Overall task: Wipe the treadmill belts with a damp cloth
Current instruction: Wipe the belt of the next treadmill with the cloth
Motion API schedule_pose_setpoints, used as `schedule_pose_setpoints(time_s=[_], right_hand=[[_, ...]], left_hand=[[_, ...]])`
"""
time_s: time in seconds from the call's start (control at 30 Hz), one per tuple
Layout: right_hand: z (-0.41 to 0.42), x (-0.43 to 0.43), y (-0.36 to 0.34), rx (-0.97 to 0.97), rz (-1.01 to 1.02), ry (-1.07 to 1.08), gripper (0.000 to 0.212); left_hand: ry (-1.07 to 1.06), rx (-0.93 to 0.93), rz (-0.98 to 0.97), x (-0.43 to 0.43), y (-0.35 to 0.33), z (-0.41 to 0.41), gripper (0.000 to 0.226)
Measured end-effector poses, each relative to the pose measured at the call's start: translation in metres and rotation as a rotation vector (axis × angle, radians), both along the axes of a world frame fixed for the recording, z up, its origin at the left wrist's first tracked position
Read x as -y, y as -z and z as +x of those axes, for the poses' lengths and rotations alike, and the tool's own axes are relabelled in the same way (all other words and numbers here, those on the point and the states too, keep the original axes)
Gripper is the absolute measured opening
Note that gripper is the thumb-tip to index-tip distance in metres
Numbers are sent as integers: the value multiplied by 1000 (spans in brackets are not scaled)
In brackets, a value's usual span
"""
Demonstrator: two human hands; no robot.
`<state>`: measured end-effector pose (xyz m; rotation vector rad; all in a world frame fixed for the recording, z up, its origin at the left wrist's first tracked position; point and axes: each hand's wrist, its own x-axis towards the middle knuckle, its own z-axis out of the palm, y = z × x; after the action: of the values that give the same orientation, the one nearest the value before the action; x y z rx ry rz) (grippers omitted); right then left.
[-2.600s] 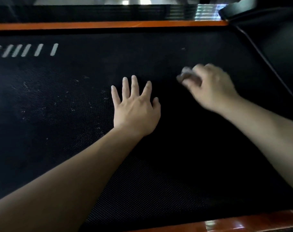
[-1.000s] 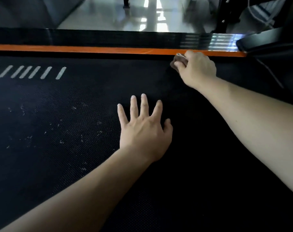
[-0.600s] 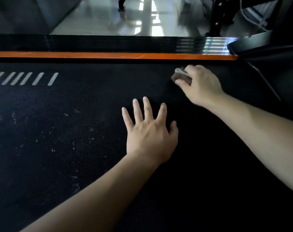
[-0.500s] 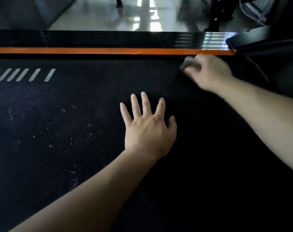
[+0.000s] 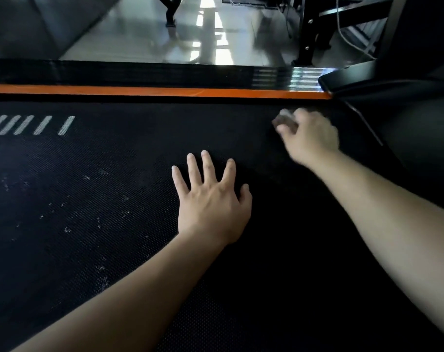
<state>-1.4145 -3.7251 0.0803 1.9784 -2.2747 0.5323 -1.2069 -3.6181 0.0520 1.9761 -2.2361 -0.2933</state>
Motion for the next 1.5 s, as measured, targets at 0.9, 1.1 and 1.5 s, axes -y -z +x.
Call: schedule_pose_setpoints(time_s=[0.9,1.1,1.5], right_hand=[[-15,-152,3,-8,71,-86,31],[6,-189,8,11,8,-88,36],[-4,-252,8,8,14,-171,35]], left_hand=[[270,40,43,3,-3,12,68],[267,30,31,0,-3,10,67],[190,-71,38,-51,-7,-13,63]])
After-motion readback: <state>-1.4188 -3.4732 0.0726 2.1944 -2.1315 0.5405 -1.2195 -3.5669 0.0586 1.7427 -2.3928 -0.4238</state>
